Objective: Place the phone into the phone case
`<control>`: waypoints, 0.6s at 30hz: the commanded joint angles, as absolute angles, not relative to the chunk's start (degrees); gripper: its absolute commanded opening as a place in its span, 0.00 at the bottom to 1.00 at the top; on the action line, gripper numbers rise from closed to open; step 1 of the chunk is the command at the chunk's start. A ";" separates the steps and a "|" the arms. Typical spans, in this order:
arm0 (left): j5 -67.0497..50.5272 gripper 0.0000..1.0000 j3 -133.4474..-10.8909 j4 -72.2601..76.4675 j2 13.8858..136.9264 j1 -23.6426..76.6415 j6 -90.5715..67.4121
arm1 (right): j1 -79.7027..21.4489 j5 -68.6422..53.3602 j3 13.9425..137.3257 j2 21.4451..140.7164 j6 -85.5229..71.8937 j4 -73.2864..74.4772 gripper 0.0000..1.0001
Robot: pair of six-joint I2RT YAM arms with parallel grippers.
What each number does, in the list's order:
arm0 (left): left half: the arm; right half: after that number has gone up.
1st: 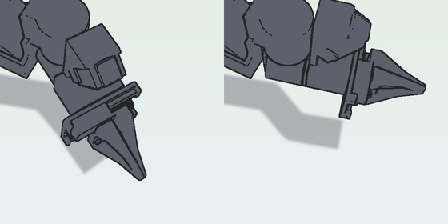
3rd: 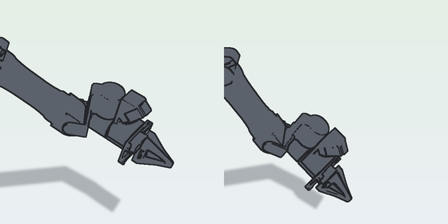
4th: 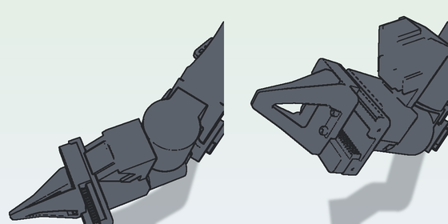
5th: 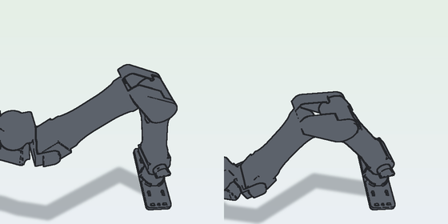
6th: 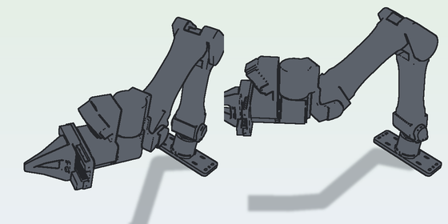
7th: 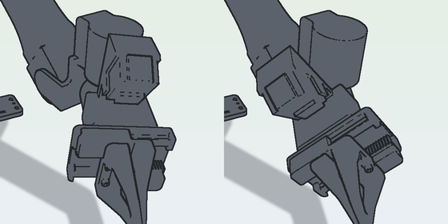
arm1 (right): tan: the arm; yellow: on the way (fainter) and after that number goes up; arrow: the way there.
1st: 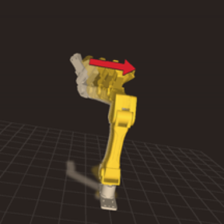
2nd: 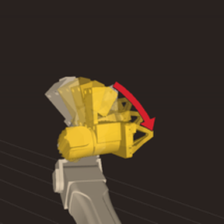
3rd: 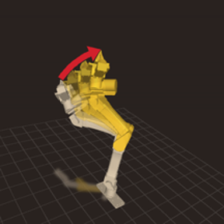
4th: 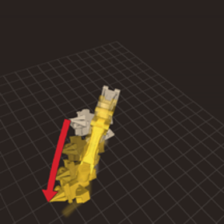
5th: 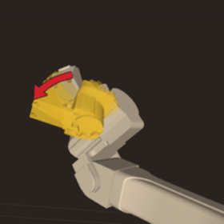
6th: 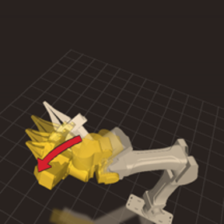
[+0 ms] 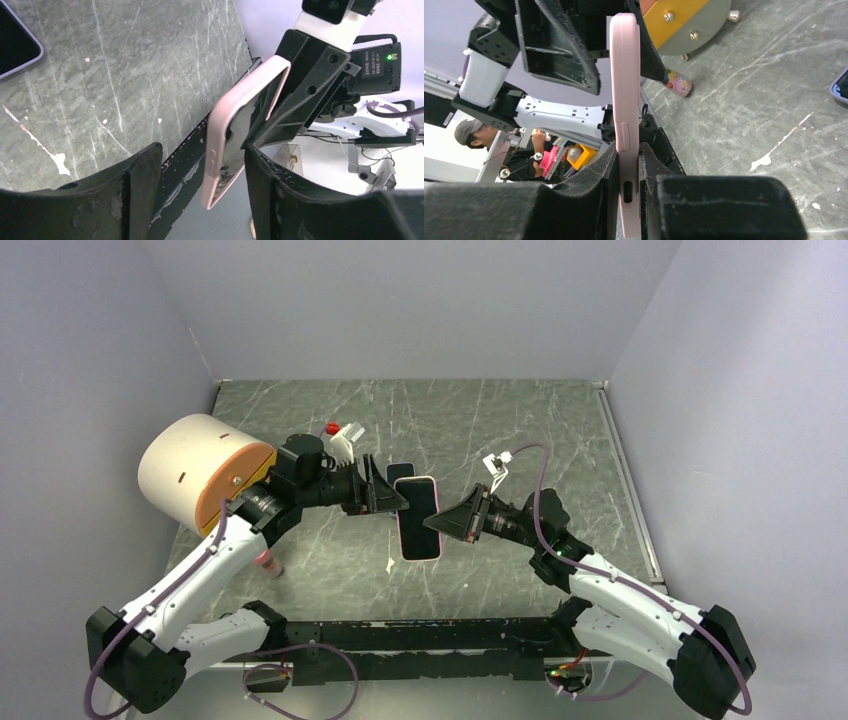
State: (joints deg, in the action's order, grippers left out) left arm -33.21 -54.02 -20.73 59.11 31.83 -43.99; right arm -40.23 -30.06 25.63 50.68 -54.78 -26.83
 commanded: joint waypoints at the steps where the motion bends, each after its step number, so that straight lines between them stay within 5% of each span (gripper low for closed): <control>1: -36.30 0.61 -52.95 -13.89 60.36 31.96 -45.93 | -40.16 -29.35 26.17 50.92 -57.02 -37.06 0.00; 3: -36.17 0.49 -52.63 -13.36 60.69 31.98 -46.07 | -40.17 -29.26 25.99 51.25 -57.13 -37.13 0.00; 6: -36.06 0.15 -52.62 -13.37 60.99 31.94 -45.31 | -40.17 -28.28 25.72 51.09 -56.68 -36.09 0.00; 10: -35.23 0.03 -52.95 -14.79 61.30 31.99 -44.10 | -40.13 -26.74 26.01 50.90 -55.50 -32.84 0.00; 12: -35.29 0.07 -52.99 -15.15 61.41 31.96 -43.50 | -40.17 -25.75 26.02 50.82 -55.31 -31.54 0.00; 16: -32.89 0.54 -54.29 -19.26 61.12 31.93 -41.33 | -39.64 -25.55 27.41 51.33 -55.75 -28.22 0.00; 18: -30.55 0.65 -56.16 -23.33 60.86 31.90 -38.01 | -38.62 -25.27 30.01 52.11 -53.32 -22.04 0.00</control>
